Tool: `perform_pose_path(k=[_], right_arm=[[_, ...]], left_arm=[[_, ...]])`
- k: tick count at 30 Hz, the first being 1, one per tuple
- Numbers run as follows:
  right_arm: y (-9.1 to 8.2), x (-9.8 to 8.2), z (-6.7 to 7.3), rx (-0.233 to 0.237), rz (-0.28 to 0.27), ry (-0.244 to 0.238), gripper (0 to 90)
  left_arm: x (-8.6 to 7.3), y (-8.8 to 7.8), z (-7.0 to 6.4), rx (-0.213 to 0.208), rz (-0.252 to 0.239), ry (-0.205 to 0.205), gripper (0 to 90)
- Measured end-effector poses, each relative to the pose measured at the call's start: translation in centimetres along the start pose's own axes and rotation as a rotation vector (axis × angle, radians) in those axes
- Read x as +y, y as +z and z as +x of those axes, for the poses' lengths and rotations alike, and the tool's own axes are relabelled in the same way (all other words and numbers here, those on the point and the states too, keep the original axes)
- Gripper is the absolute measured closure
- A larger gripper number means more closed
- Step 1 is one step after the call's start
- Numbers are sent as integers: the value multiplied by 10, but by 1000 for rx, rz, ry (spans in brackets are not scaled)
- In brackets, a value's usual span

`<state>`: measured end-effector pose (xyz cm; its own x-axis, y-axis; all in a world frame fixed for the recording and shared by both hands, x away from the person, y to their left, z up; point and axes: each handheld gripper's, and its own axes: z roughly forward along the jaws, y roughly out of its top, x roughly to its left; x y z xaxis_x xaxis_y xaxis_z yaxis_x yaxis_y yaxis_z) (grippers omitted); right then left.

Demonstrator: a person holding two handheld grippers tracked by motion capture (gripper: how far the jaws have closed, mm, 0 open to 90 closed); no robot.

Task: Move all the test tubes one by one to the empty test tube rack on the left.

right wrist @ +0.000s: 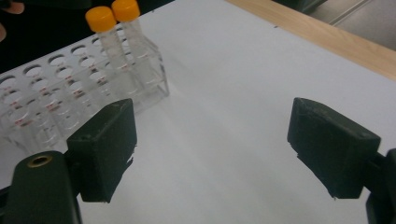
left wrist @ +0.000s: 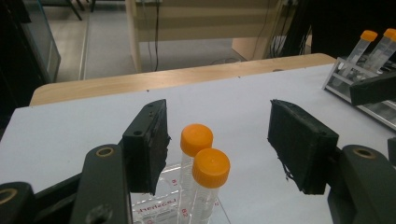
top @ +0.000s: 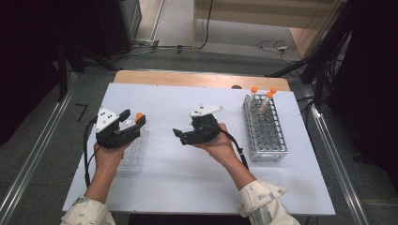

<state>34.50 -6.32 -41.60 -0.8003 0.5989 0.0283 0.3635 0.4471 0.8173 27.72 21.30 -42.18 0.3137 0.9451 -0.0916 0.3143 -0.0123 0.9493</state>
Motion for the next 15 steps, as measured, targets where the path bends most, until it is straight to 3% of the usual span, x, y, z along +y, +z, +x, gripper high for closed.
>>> perform_pose_path(k=[7, 15], right_arm=[[-21, -2, -24, -67, -35, 38, 145], [-60, -7, -63, -162, -79, 96, 157]], left_arm=[[0, -1, 2, 5, 1, -10, 313], [0, -1, 1, 14, -9, -11, 313]])
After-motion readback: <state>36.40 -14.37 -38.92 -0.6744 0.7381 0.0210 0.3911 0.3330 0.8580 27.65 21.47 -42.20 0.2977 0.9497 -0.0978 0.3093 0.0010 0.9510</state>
